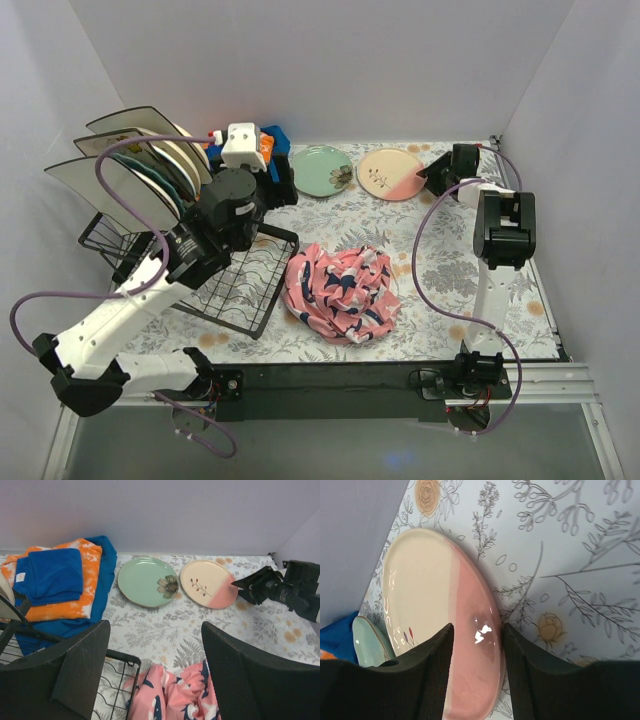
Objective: Unload the plates from the dish rack
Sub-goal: Place the plate at the center of the board.
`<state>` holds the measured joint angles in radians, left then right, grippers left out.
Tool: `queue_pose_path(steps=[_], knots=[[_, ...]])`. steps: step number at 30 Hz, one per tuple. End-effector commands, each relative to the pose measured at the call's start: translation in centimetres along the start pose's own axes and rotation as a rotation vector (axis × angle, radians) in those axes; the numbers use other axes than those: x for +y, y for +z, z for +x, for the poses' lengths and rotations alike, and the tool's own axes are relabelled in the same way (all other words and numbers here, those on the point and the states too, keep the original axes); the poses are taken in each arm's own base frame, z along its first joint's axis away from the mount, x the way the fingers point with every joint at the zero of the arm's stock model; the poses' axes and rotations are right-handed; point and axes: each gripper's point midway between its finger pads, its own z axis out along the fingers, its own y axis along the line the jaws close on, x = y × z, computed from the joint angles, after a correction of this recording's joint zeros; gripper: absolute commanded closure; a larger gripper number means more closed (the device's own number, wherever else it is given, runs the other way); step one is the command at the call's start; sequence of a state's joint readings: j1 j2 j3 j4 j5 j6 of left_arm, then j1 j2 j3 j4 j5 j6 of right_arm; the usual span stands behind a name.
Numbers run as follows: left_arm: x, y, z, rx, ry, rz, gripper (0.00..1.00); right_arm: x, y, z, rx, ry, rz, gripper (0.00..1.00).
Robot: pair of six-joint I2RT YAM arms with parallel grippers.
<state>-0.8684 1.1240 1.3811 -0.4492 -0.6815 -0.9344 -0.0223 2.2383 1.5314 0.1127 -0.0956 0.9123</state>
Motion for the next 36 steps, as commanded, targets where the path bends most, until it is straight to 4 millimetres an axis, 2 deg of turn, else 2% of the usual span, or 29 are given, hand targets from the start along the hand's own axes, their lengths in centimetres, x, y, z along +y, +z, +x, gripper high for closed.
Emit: queue_pose_path(steps=[1, 2, 6, 9, 10, 12, 13, 15, 16, 17, 18, 19, 20, 21, 22, 23, 24, 25, 26, 27, 28, 29, 31, 32, 33, 34, 35, 36], knots=[[1.3, 1.8, -1.9, -0.007, 0.025, -0.112, 0.28, 1.1, 1.6, 0.6, 0.019, -0.074, -0.029, 0.50], [1.2, 2.5, -1.4, 0.017, 0.036, -0.118, 0.28, 1.3, 1.6, 0.5, 0.017, -0.076, -0.036, 0.51], [2.5, 3.3, -4.0, -0.021, -0.022, -0.168, 0.28, 1.7, 0.8, -0.1, -0.002, -0.109, -0.036, 0.50], [3.5, 3.8, -5.9, -0.048, -0.026, -0.203, 0.29, 2.3, -1.1, -0.7, -0.029, -0.138, -0.039, 0.42], [3.8, 3.1, -8.4, -0.089, -0.042, -0.208, 0.29, 2.8, -2.3, -1.0, -0.040, -0.155, -0.047, 0.39], [4.9, 3.1, -10.4, -0.125, -0.002, -0.279, 0.30, 3.4, -3.5, -1.4, -0.054, -0.210, -0.062, 0.30], [5.3, 2.3, -12.7, -0.172, -0.016, -0.296, 0.30, 4.5, -4.6, -1.7, -0.059, -0.232, -0.090, 0.26], [6.6, 1.5, -14.6, -0.208, 0.019, -0.365, 0.30, 5.3, -5.9, -1.0, -0.028, -0.285, -0.141, 0.25], [6.9, 1.0, -15.4, -0.229, 0.011, -0.376, 0.31, 6.7, -7.3, -1.5, -0.045, -0.312, -0.180, 0.25], [7.3, 0.5, -15.7, -0.238, 0.010, -0.385, 0.32, 8.1, -7.8, 0.6, -0.017, -0.357, -0.210, 0.25], [7.7, 0.1, -15.9, -0.248, 0.005, -0.399, 0.32, 8.9, -8.5, 1.0, -0.025, -0.401, -0.228, 0.25], [8.5, -1.1, -16.5, -0.272, -0.017, -0.415, 0.32, 10.6, -10.1, 1.1, -0.039, -0.439, -0.266, 0.25], [8.9, -1.0, -15.8, -0.261, -0.007, -0.432, 0.32, 12.4, -10.9, 2.9, -0.023, -0.486, -0.318, 0.25], [9.6, -1.4, -15.7, -0.266, -0.007, -0.456, 0.32, 13.3, -11.7, 4.2, -0.014, -0.545, -0.353, 0.26], [10.5, -2.2, -15.9, -0.278, -0.014, -0.497, 0.32, 15.4, -13.6, 4.8, -0.034, -0.590, -0.418, 0.26], [11.1, -2.7, -16.0, -0.284, -0.015, -0.522, 0.33, 18.2, -15.2, 7.9, -0.011, -0.657, -0.531, 0.26], [11.5, -3.0, -16.0, -0.286, -0.012, -0.540, 0.33, 19.2, -16.3, 9.7, -0.007, -0.706, -0.584, 0.26], [11.7, -3.2, -16.2, -0.290, -0.009, -0.548, 0.33, 21.1, -18.4, 10.7, -0.033, -0.772, -0.654, 0.27], [12.0, -4.0, -16.7, -0.304, -0.022, -0.541, 0.34, 22.8, -20.1, 14.0, -0.008, -0.822, -0.728, 0.27], [12.1, -4.7, -17.4, -0.318, -0.042, -0.532, 0.34, 24.2, -21.5, 15.3, -0.025, -0.852, -0.787, 0.27], [12.1, -5.1, -17.3, -0.306, -0.048, -0.526, 0.34, 25.6, -23.3, 16.3, -0.044, -0.889, -0.836, 0.28], [12.3, -5.5, -17.6, -0.305, -0.051, -0.529, 0.35, 26.9, -24.9, 19.0, -0.036, -0.915, -0.880, 0.28], [12.8, -6.5, -17.8, -0.305, -0.064, -0.538, 0.35, 29.2, -27.6, 21.0, -0.074, -0.952, -0.947, 0.29], [13.0, -6.7, -17.8, -0.308, -0.069, -0.539, 0.35, 30.4, -29.2, 23.4, -0.085, -0.984, -0.984, 0.29], [13.6, -7.6, -17.9, -0.317, -0.084, -0.555, 0.35, 31.2, -30.2, 24.5, -0.093, -0.998, -1.016, 0.29], [14.0, -7.5, -17.0, -0.303, -0.070, -0.583, 0.35, 31.9, -30.8, 25.9, -0.090, -1.013, -1.049, 0.29], [14.8, -8.0, -16.6, -0.299, -0.060, -0.630, 0.35, 33.6, -33.0, 27.7, -0.090, -1.025, -1.118, 0.30], [16.2, -9.3, -16.3, -0.307, -0.060, -0.702, 0.36, 34.2, -33.6, 28.6, -0.085, -1.032, -1.139, 0.30]])
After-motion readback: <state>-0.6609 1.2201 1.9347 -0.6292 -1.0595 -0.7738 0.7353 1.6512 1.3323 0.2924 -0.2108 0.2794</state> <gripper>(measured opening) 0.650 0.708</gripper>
